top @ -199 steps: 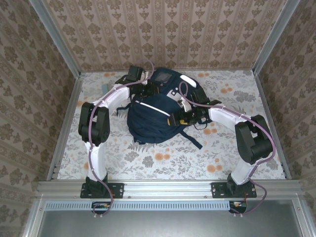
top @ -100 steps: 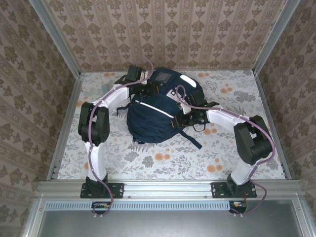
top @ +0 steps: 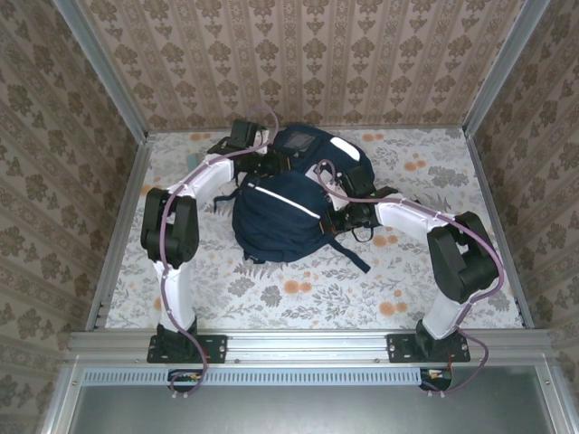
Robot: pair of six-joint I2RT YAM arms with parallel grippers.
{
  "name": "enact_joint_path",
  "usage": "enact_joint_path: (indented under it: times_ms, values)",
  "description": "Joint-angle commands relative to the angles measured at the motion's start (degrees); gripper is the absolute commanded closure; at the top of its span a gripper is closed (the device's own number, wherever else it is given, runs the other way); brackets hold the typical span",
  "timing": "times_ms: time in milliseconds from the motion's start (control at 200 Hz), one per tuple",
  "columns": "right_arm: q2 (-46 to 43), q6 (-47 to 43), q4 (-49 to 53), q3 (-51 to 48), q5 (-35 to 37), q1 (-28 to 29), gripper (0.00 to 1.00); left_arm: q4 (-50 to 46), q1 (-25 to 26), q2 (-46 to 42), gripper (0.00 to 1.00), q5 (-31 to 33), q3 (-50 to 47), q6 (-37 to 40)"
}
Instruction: Pack the student bag
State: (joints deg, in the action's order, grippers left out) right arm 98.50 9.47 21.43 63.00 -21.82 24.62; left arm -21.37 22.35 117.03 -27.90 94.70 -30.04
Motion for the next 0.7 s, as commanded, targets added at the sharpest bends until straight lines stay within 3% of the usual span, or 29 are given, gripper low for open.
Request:
enact_joint_path:
  times_ms: [0,180,330,460,695]
  values:
    - [-3.4,2.0,1.2,1.0,8.5,0.0,1.00,-2.0,-1.0,-4.2,0.64,-0.9,-1.2,0.7]
    - [-7.5,6.2,0.9,-0.5,15.8,-2.6,1.00,-3.0,0.6,-7.7,0.59,-1.7,-1.6,4.4]
    - [-8.8,8.1,0.2,-0.6,15.9,-4.5,1.00,-3.9,3.4,-7.1,0.59,-1.4,-0.1,7.5]
    - [-8.5,9.0,0.8,0.3,15.8,-5.5,1.00,-5.7,8.6,-3.1,0.65,-1.7,4.4,9.7]
    - [-9.9,10.0,-0.4,-1.5,13.5,-6.4,1.00,-7.3,12.4,7.3,0.77,-1.6,14.8,9.5]
